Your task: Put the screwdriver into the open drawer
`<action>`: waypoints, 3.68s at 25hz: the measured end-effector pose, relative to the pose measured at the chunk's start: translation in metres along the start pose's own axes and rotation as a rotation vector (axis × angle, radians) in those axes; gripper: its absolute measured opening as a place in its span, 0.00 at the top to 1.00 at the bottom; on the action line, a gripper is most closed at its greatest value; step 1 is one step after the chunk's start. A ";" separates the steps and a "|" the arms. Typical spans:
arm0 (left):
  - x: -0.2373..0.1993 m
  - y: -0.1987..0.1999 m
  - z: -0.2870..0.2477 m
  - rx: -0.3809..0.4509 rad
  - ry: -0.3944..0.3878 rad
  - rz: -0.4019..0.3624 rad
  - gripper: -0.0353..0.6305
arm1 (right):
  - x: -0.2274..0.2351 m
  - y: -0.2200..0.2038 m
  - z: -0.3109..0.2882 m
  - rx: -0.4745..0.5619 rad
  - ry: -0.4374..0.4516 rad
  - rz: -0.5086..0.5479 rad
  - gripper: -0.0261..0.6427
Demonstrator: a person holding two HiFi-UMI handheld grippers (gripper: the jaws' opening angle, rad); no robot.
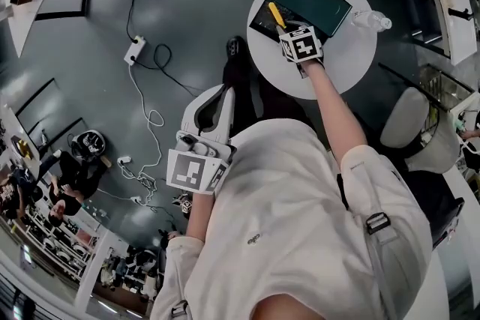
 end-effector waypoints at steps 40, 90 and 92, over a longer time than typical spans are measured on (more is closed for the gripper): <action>0.008 -0.008 0.038 0.043 0.055 0.003 0.93 | -0.011 0.011 -0.006 -0.013 -0.068 0.083 0.79; -0.186 0.033 0.078 -0.023 -0.651 -0.125 0.93 | -0.300 -0.012 0.170 0.399 -0.447 -0.270 0.95; -0.187 0.035 0.077 -0.039 -0.698 -0.148 0.93 | -0.319 -0.010 0.179 0.454 -0.454 -0.291 0.94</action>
Point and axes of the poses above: the fingertips, and each gripper's own axes: z backward along the fingers, x to its right, y out of its top, the point moved 10 cm from there along z, backward along the fingers, and after that the axes turned 10 degrees about x, right-handed, at the moved point
